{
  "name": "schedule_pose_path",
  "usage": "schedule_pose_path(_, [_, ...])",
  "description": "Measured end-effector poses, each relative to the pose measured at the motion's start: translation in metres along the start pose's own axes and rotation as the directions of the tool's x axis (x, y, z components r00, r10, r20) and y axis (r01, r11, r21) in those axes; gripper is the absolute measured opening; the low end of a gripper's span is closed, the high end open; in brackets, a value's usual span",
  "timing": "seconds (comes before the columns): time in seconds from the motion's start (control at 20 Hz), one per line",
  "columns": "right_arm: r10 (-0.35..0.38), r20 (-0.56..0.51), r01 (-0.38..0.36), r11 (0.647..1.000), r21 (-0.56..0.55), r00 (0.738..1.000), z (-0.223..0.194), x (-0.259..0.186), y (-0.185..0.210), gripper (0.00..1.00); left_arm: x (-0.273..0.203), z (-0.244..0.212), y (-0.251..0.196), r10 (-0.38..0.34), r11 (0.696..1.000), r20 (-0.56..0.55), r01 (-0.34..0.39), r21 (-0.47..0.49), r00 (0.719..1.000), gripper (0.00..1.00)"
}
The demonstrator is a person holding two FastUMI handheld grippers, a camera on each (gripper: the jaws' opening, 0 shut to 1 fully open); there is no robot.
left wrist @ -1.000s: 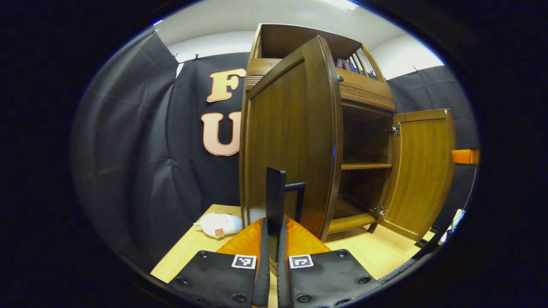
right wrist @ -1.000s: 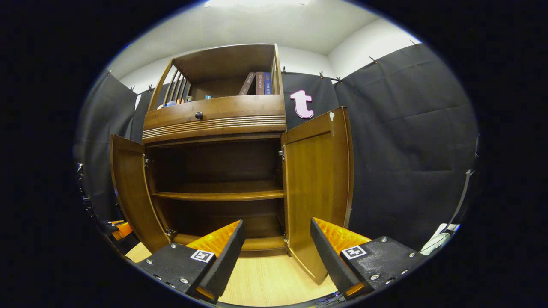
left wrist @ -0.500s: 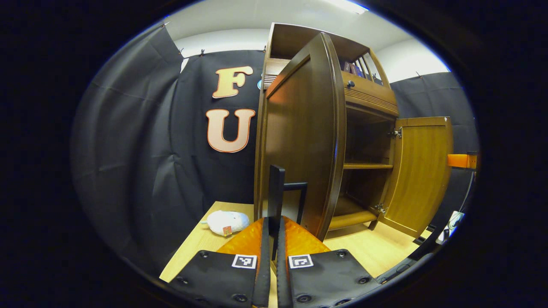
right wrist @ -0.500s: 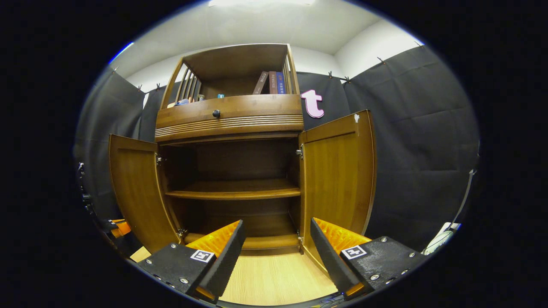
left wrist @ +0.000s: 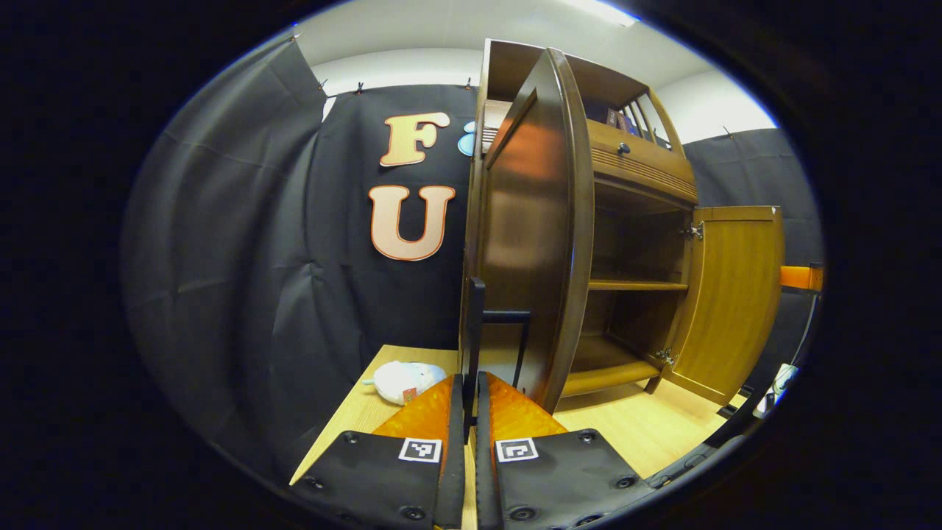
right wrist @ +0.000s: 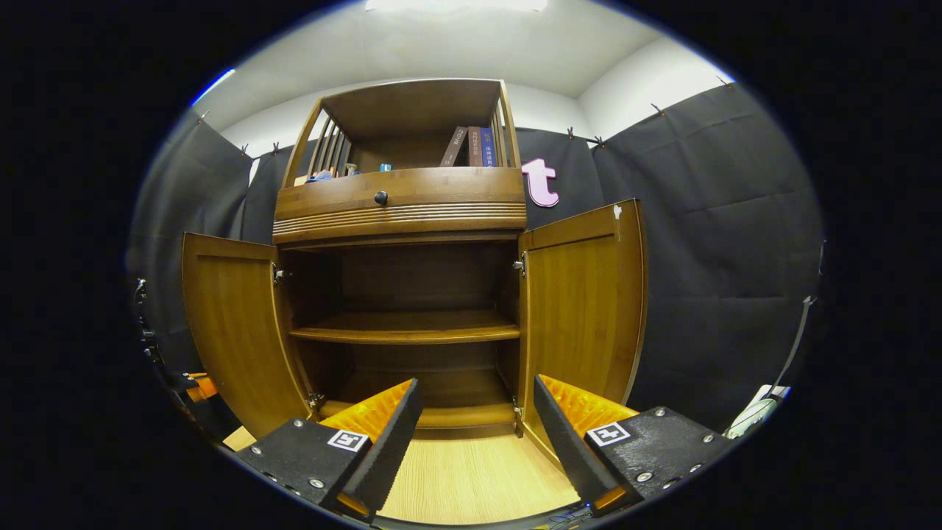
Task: Open the right door of the double-door shoe cabinet with the right hand, and open the left door with the left hand.
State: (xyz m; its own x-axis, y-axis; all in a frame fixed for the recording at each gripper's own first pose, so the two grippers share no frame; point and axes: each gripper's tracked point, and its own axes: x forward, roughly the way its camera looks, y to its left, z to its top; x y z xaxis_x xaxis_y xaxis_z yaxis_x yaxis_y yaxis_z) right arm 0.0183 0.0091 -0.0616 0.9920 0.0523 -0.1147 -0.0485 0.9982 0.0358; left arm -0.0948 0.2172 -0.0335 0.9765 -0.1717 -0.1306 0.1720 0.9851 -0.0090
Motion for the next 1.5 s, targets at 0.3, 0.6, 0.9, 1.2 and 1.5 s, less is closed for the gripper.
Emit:
schedule_pose_path(0.3, [0.016,-0.008,-0.016,1.0,-0.003,1.0,-0.004,0.0,0.01,0.92,-0.004,0.0,0.015,0.008,1.0,-0.001,-0.008,0.024,1.0,0.09])
schedule_pose_path(0.6, [0.033,-0.016,-0.033,0.999,-0.007,0.999,-0.008,0.002,0.019,0.92,-0.026,0.012,0.05,0.064,0.998,0.022,-0.065,0.016,0.998,0.08])
schedule_pose_path(0.9, [0.033,-0.014,-0.033,0.999,-0.013,0.999,-0.005,0.006,0.017,0.92,-0.067,0.049,0.062,0.135,0.991,0.025,-0.136,0.015,0.99,0.0])
schedule_pose_path(1.2, [0.026,0.015,-0.026,0.999,-0.033,1.0,0.028,0.002,0.006,0.92,-0.098,0.126,0.044,0.154,0.988,0.051,-0.153,-0.018,0.987,0.07])
schedule_pose_path(1.5, [0.029,0.041,-0.026,0.996,-0.088,0.999,0.073,-0.01,-0.006,0.99,-0.115,0.185,0.019,0.143,0.989,0.108,-0.145,0.013,0.984,0.11])
